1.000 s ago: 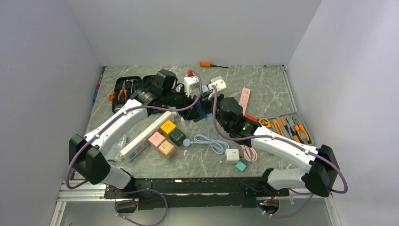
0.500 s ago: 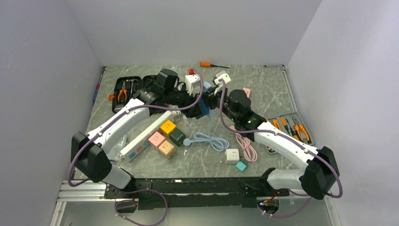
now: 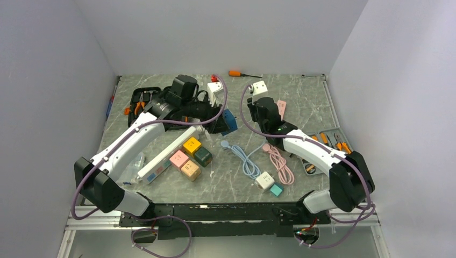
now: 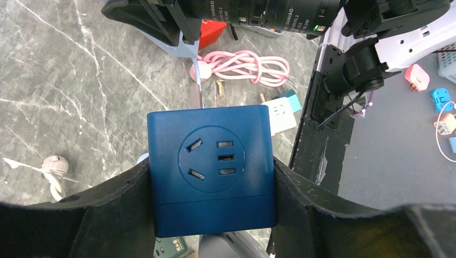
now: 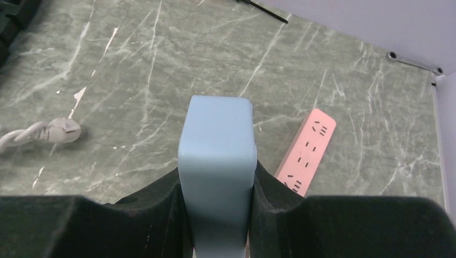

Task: Pull the plug off the socket
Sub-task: Remove the plug from the socket, then place the socket at the center of the board.

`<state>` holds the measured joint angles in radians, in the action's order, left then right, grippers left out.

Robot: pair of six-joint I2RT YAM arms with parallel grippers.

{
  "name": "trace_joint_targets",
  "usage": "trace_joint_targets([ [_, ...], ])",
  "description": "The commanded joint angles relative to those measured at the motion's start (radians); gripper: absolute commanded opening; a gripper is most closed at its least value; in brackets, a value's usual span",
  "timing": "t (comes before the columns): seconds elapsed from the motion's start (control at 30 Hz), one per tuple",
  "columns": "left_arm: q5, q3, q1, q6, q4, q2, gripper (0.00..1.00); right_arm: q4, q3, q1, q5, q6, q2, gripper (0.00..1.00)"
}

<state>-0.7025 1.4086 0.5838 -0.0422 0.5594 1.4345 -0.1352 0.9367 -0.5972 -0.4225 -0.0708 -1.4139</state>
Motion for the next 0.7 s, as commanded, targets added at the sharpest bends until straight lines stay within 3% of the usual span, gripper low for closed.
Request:
trace_joint_targets([
  [0.0,-0.052,0.047,0.003,-0.015,-0.025,-0.031,0.0,0.01,0.029,0.009,0.019,0.036,0.007,0.0],
  [0.13,-0.074,0.067,0.004,-0.048,0.002,-0.028,0.0,0.02,0.055,0.04,0.129,0.127,-0.052,0.0],
  [0.2,-0.091,0.083,-0.002,-0.079,0.024,-0.031,0.0,-0.017,0.05,0.096,0.267,0.218,-0.071,0.0],
  [0.37,-0.151,0.158,-0.008,-0.209,0.184,-0.017,0.0,-0.042,0.138,0.202,0.506,0.33,-0.22,0.0],
  [0.47,-0.099,0.208,-0.008,-0.251,0.272,0.003,0.0,-0.044,0.208,0.24,0.607,0.375,-0.323,0.0],
  [0.57,-0.043,0.222,-0.014,-0.266,0.308,0.015,0.0,-0.039,0.262,0.276,0.697,0.434,-0.409,0.07],
  [0.67,-0.042,0.184,-0.027,-0.244,0.269,0.006,0.0,-0.049,0.276,0.287,0.716,0.454,-0.451,0.21],
])
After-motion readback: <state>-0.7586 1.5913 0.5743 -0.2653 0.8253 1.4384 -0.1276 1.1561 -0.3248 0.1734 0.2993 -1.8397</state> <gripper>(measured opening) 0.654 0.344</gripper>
